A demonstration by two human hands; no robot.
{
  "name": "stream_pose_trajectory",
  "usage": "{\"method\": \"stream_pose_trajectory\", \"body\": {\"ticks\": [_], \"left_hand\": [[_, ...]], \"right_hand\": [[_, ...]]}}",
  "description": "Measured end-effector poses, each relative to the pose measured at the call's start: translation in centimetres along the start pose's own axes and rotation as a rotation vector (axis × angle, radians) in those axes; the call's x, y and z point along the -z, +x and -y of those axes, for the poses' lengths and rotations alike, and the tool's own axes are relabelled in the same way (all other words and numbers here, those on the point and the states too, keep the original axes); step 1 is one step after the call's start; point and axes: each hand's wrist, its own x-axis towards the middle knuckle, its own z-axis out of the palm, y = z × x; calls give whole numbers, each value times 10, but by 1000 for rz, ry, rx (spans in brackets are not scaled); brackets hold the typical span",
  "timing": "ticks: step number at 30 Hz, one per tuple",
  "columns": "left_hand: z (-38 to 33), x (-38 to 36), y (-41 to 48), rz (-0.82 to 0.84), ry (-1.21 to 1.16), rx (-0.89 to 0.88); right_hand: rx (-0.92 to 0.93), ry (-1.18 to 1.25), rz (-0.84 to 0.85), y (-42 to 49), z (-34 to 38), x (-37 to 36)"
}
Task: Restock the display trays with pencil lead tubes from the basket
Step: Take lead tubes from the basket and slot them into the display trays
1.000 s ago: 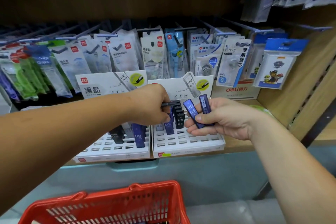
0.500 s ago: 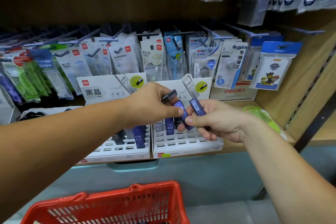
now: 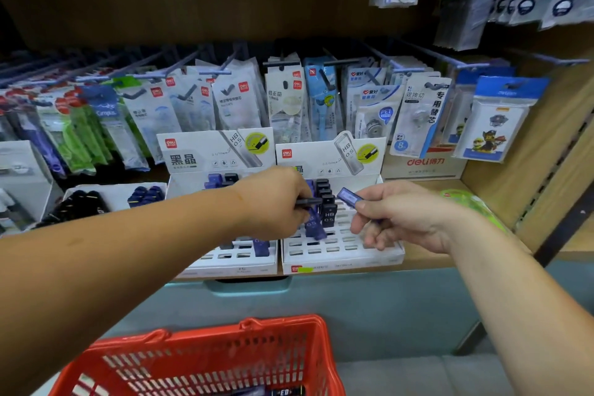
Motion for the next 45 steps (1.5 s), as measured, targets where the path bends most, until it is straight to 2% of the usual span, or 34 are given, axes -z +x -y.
{"method": "stream_pose_trajectory", "body": {"ticks": [5,11,16,19,22,24,28,30,34,39,41,45], "left_hand": [[-6,6,4,69,62,0],[-4,8,6,91,50,64],[-15,6,8,93,133,69],[-18,10,9,104,144,57],[-20,12,11,129,146,60],[-23,10,13,126,116,59],[-21,-1,16,114,-20,69],[-16,-4,13,102,-101,83],[-10,5,4,-50,-383,123],[-1,16,-10,71,-1088,365],[1,16,-20,92,-1201,373],[6,13,-36,207,-1211,374]], "right_hand": [[-9,114,-87,-7,-1,13],[123,47,-204,-7,-1,19],[187,-16,-135,-13,3,19],[247,-127,-139,-17,10,13],[310,-140,-144,-18,14,4],[300,-130,-80,-20,17,0],[192,-84,114,-27,15,1],[189,-77,140,-25,11,-1],[291,-152,5,-15,4,-15],[323,-187,-105,-3,-5,-27],[327,-152,-136,-1,-7,-31],[347,-169,-172,0,-4,-37]]}}
